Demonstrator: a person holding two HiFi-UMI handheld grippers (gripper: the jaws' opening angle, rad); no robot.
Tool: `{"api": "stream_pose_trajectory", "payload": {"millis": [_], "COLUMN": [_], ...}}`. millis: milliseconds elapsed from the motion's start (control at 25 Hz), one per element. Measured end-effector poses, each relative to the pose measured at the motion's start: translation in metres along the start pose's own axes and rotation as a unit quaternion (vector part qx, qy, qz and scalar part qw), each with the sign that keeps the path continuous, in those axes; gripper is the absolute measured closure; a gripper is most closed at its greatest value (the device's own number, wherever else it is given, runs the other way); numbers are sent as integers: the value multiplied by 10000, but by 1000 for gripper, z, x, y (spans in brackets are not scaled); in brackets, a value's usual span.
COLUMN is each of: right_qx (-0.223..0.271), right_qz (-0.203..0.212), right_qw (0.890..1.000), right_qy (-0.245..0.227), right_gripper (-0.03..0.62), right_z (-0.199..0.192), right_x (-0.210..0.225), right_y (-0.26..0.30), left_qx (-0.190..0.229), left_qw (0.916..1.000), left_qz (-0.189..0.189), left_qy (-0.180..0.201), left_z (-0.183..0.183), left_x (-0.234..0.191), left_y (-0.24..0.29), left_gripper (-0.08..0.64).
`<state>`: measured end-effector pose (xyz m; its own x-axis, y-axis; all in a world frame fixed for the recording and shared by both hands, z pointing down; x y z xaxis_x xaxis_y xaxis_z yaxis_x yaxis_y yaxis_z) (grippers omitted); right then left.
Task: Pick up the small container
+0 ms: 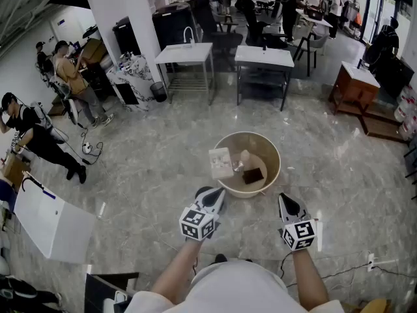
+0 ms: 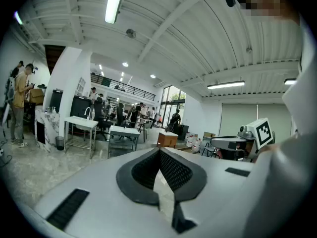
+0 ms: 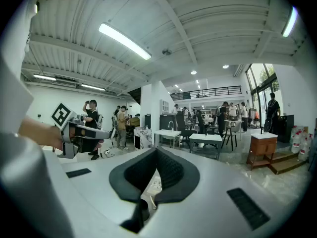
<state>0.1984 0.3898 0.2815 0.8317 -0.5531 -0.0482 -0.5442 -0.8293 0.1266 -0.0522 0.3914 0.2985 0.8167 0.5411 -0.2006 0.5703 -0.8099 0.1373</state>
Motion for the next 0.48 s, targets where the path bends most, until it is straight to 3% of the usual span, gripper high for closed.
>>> {"api": "stream_pose_trajectory", "payload": {"millis": [480], "right_qx": [16], "right_qz": [35], "right_qw": [10000], "right_qy": [5], "right_gripper": [580], "right_z": [4], "right_x": [-9], "right_y": [5], "left_qx": [-11], "left_qw": [9999], "left_qz": [-95], "left_qy": [-77], "left_z": [1], "left_x": [-4], "left_y": [0], "left_gripper": [545]}}
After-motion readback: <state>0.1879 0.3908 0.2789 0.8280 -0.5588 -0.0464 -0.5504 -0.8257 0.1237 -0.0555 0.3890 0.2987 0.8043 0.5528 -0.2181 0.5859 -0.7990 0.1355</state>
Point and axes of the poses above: the fingertips, and each gripper's own axes: y forward along the fingers, x to its right, z out of its top, the point moved 5 cm from there along -y, backward along the fingers, and after that the axes turned 3 degrees about -z, right-handed, at the moved point
